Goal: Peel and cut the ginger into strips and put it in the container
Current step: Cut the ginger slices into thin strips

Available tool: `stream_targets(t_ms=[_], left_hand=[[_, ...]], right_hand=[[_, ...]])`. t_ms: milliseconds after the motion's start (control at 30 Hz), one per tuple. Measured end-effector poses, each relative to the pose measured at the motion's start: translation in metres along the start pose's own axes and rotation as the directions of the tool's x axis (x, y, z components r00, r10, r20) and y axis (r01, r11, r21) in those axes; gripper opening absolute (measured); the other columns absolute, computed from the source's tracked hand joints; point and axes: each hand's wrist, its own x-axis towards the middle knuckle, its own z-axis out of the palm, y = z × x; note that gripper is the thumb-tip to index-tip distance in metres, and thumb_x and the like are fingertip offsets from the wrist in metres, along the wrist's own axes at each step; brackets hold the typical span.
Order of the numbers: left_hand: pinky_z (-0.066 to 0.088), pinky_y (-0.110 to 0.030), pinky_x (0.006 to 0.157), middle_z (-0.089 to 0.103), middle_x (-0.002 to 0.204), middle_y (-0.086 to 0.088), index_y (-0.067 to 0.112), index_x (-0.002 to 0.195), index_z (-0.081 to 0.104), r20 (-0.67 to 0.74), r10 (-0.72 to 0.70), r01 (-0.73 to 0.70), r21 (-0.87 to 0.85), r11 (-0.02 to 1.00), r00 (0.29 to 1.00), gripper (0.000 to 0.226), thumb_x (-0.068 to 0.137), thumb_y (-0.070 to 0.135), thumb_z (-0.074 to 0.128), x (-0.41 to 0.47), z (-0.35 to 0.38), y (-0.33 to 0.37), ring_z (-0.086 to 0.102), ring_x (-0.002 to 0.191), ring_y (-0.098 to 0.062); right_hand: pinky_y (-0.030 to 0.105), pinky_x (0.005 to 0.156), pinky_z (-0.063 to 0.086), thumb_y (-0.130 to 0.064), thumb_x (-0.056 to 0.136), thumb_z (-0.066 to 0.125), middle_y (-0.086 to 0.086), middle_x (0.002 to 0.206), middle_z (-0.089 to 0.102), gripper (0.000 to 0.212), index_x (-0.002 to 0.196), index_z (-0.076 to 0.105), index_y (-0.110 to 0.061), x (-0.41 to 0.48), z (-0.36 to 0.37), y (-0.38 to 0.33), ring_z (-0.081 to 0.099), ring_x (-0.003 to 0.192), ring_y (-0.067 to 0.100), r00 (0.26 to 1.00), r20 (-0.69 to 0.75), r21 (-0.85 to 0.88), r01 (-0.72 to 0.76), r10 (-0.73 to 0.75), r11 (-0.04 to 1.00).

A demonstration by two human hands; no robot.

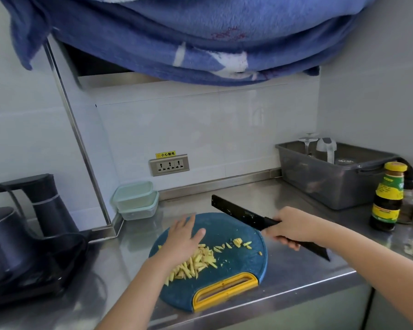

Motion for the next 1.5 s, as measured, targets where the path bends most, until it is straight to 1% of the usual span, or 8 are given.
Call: stream_targets(t_ms=[200,400,600,833,933,1033,1300,1500], left_hand=[[-0.004,-0.043,0.118,-0.022,0.156,0.006,0.032,0.147,-0.018,-0.1,0.149,-0.16,-0.116,0.98,0.984,0.078,0.087,0.067,0.017,-0.008,0.012,0.048,-0.02,0.143,-0.018],[-0.006,-0.048,0.116,-0.025,0.155,0.002,0.026,0.145,-0.025,-0.322,0.156,-0.235,-0.221,0.947,0.934,0.121,0.052,0.098,0.006,0.0,0.019,0.076,-0.021,0.142,-0.02],[-0.011,-0.048,0.113,-0.037,0.142,0.008,0.022,0.144,-0.028,-0.418,0.137,-0.204,-0.121,0.971,0.898,0.126,0.049,0.1,0.003,0.012,0.019,0.066,-0.03,0.137,-0.017],[-0.01,-0.044,0.114,-0.019,0.157,-0.011,0.015,0.149,-0.016,-0.401,-0.194,0.118,-0.206,0.971,0.895,0.092,0.08,0.07,0.008,0.027,0.015,0.026,-0.015,0.144,-0.03],[0.009,-0.041,0.116,0.01,0.157,-0.018,0.008,0.151,0.003,-0.439,-0.251,0.156,-0.241,0.958,0.863,0.076,0.096,0.049,0.036,0.03,0.015,0.015,0.01,0.144,-0.032],[0.042,-0.026,0.085,0.06,0.107,-0.007,0.01,0.138,0.04,-0.551,-0.211,0.017,-0.335,0.942,0.807,0.053,0.09,0.009,0.061,0.027,0.013,0.013,0.055,0.102,-0.02],[0.044,-0.021,0.057,0.064,0.068,0.005,0.013,0.11,0.066,-0.463,-0.091,-0.055,-0.292,0.955,0.882,0.026,0.091,0.029,0.061,0.016,-0.001,0.012,0.062,0.061,-0.008],[0.036,-0.024,0.093,0.057,0.132,-0.005,0.013,0.134,0.051,-0.259,-0.02,-0.015,-0.132,0.991,0.966,0.047,0.101,0.041,0.034,0.016,-0.01,-0.007,0.052,0.122,-0.02]], right_hand=[[0.021,0.044,0.033,-0.014,0.089,0.054,0.002,0.052,0.044,0.022,0.067,0.053,-0.008,-0.006,0.005,-0.015,0.035,0.044,0.013,0.98,0.188,0.422,-0.134,0.058,0.897],[0.019,0.042,0.032,-0.014,0.089,0.051,0.0,0.051,0.042,0.021,0.068,0.051,-0.01,-0.014,0.013,-0.027,0.034,0.042,0.011,0.968,0.249,0.42,-0.14,0.034,0.897],[0.018,0.04,0.027,-0.014,0.088,0.048,-0.001,0.051,0.036,0.023,0.065,0.047,-0.013,-0.017,0.017,-0.034,0.028,0.042,0.011,0.955,0.295,0.444,-0.155,0.019,0.883],[0.019,0.041,0.025,-0.015,0.086,0.05,-0.002,0.051,0.033,0.023,0.063,0.046,-0.014,-0.024,0.013,-0.024,0.026,0.043,0.011,0.951,0.308,0.451,-0.181,0.037,0.874],[0.02,0.042,0.025,-0.016,0.087,0.051,-0.002,0.052,0.033,0.024,0.063,0.048,-0.014,-0.03,0.004,-0.015,0.026,0.043,0.012,0.961,0.277,0.488,-0.165,0.027,0.857],[0.02,0.042,0.027,-0.015,0.087,0.05,0.001,0.052,0.036,0.022,0.066,0.049,-0.011,-0.029,-0.002,-0.007,0.029,0.043,0.013,0.977,0.212,0.455,-0.133,0.038,0.88],[0.021,0.042,0.034,-0.015,0.086,0.052,0.001,0.048,0.045,0.022,0.066,0.053,-0.009,-0.002,0.011,0.013,0.036,0.04,0.013,0.992,0.081,0.266,-0.119,0.101,0.957],[0.022,0.045,0.042,-0.054,0.096,0.041,0.004,0.054,0.051,0.053,0.07,0.055,-0.009,0.03,0.026,0.021,0.044,0.042,0.016,0.99,-0.105,-0.005,-0.09,0.089,0.996]])
